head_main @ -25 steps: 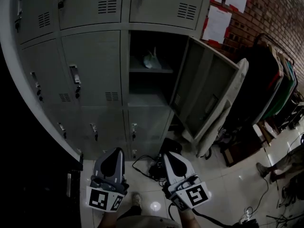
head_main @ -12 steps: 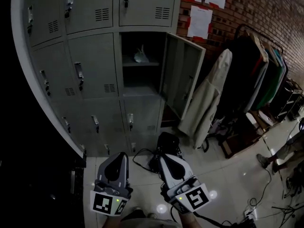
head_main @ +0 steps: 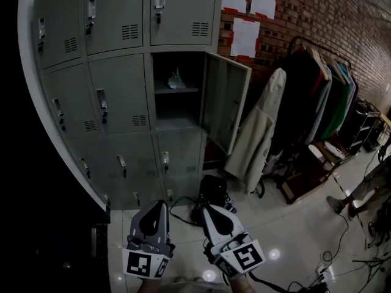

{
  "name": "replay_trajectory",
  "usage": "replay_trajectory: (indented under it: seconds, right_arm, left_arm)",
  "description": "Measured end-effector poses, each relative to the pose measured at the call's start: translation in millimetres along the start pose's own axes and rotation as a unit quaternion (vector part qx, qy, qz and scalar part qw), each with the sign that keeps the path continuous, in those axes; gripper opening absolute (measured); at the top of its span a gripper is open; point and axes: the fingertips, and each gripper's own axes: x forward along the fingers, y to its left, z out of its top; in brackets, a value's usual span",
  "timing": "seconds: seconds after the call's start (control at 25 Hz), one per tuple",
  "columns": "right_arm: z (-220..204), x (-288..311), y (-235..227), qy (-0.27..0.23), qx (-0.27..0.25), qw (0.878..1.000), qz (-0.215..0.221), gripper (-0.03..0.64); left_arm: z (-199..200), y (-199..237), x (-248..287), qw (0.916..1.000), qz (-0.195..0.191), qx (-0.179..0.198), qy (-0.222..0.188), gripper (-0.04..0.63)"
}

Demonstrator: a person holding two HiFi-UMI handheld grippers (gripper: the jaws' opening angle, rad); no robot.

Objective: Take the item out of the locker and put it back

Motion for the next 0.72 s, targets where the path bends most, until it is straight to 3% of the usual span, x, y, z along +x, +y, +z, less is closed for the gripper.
replay_trajectory:
  seconds: [0.72]
  right_arm:
    - [1.9,-7.3,15.9,0.005,-0.022,1.000,-0.003,0.002]
  left_arm:
    - [-3.1,9.9,-25.2,0.9997,0.017,0.001,0.019,0.006]
